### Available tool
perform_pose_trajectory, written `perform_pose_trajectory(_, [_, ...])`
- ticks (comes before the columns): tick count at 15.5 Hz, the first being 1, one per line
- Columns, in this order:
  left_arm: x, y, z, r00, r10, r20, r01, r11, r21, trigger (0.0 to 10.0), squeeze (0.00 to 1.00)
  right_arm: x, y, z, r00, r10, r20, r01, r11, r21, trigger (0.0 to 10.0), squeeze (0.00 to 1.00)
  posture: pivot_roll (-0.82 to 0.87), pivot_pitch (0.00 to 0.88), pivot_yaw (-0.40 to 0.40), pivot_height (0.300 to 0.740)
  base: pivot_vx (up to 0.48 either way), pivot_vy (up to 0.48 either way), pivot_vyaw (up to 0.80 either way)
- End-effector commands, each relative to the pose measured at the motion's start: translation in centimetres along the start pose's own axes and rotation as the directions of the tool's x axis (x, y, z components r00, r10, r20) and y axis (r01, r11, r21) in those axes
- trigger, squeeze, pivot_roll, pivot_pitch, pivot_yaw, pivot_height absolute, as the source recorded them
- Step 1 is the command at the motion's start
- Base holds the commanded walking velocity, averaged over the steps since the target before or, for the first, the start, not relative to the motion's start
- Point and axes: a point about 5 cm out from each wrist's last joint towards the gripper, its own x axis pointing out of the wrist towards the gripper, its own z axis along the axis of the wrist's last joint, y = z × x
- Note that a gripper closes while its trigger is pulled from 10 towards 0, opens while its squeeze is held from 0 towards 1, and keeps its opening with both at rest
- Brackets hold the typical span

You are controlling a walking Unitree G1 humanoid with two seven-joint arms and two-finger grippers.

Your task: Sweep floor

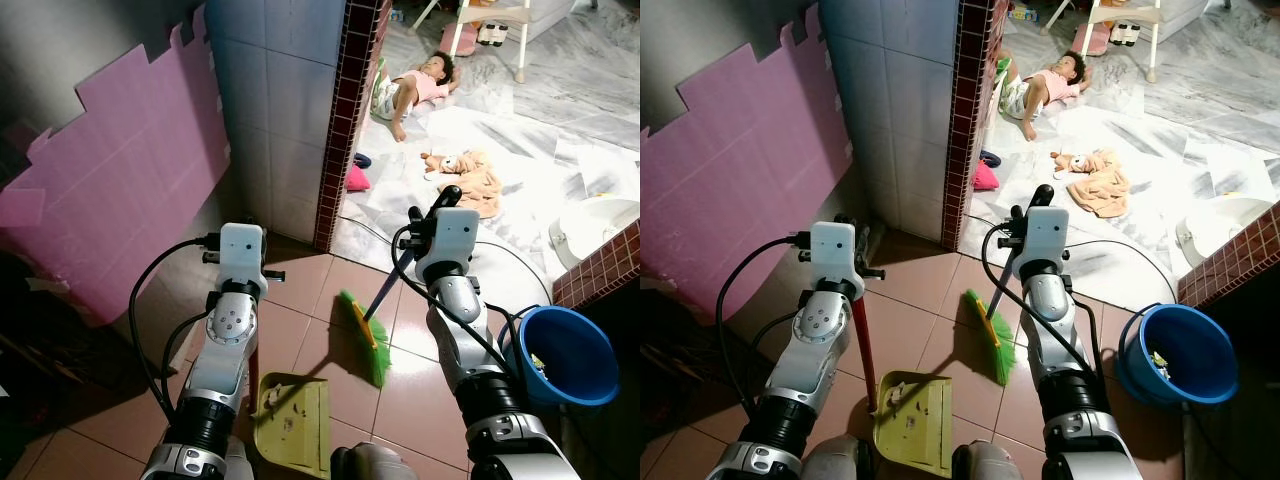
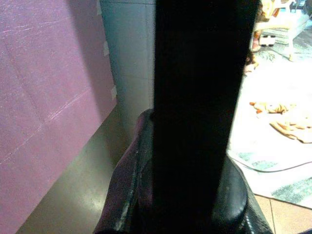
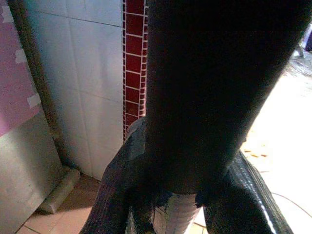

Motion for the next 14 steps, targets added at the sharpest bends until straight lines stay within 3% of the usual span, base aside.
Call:
perform_pose_trajectory(1, [-0.21, -0.62, -0.23, 1.0, -0.017, -0.021, 0.017, 1.0, -0.009, 10.0, 0.0, -0.4, -0.99, -0.78, 0.999, -0.022, -0.047, 0.02, 0.999, -0.043, 10.0, 0.0, -0.05, 0.104, -0.098, 0.731, 0.0, 0.0, 0.0])
perform_pose_trajectory(14, [-0.08, -0.83, -0.17, 0.999, -0.033, -0.026, 0.033, 0.999, 0.012, 10.0, 0.0, -0.29, -0.57, -0.7, 0.999, -0.009, -0.049, 0.008, 1.0, -0.028, 10.0, 0.0, -0.04, 0.1, -0.09, 0.731, 0.0, 0.0, 0.0])
